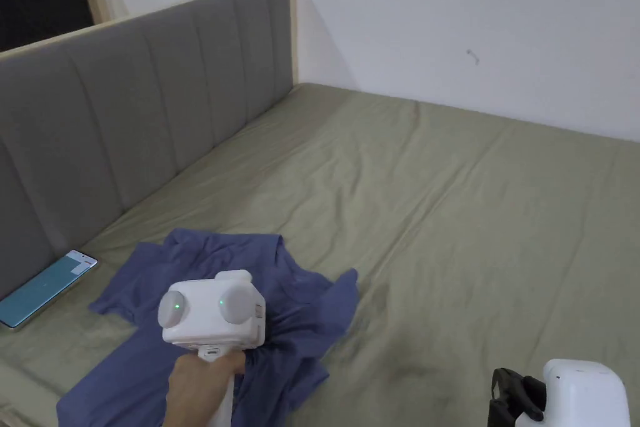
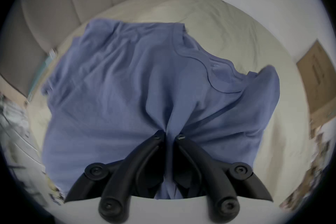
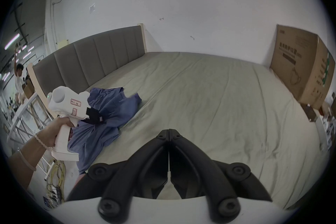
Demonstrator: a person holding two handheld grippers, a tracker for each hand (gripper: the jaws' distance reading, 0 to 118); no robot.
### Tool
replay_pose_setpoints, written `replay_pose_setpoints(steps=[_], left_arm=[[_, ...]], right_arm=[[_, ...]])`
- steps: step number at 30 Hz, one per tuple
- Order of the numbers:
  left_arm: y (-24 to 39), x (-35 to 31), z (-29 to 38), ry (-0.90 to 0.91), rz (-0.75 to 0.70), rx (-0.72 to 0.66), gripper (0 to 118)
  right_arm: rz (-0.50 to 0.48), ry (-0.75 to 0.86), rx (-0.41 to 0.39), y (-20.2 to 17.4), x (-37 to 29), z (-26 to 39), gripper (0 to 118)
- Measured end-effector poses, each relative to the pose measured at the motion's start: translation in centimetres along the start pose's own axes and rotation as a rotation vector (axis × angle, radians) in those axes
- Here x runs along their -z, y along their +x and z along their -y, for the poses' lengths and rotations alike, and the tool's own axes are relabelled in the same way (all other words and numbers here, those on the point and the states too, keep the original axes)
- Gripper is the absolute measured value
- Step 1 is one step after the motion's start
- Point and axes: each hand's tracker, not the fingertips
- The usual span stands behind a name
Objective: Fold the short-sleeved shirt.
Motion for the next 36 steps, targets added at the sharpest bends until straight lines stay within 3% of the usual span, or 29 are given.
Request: replay_pose_setpoints(steps=[1, 5, 12, 16, 19, 25, 31, 36], left_arm=[[-0.7, 0.2, 0.2, -0.024, 0.086, -0.063, 7], [-2.7, 0.3, -0.1, -0.037, 0.186, -0.254, 6], [-2.3, -1.7, -1.1, -0.012, 0.213, -0.257, 6], [1.4, -5.5, -3.0, 0.081, 0.244, -0.088, 6], [5.1, -8.7, -4.6, 0.131, 0.3, -0.043, 6], [18.6, -16.3, -5.8, 0.244, 0.422, 0.269, 6], [33.5, -25.2, -1.4, 0.317, 0.696, 0.611, 6], [42.8, -28.3, 4.1, 0.31, 0.867, 0.784, 6]], right_arm=[[-0.004, -0.003, 0.011, 0.2, 0.0, 0.2, 0], [0.018, -0.011, 0.011, 0.9, -0.2, 0.8, 0], [0.05, -0.009, 0.099, 2.6, -1.1, 0.7, 0], [0.078, 0.01, 0.118, 3.8, -2.0, 0.5, 0], [0.094, 0.033, 0.147, 4.9, -2.9, 0.4, 0], [0.167, 0.093, 0.184, 8.2, -5.7, -0.2, 0], [0.318, 0.178, 0.255, 13.3, -10.2, -0.7, 0], [0.449, 0.234, 0.335, 18.3, -14.3, 0.0, 0]])
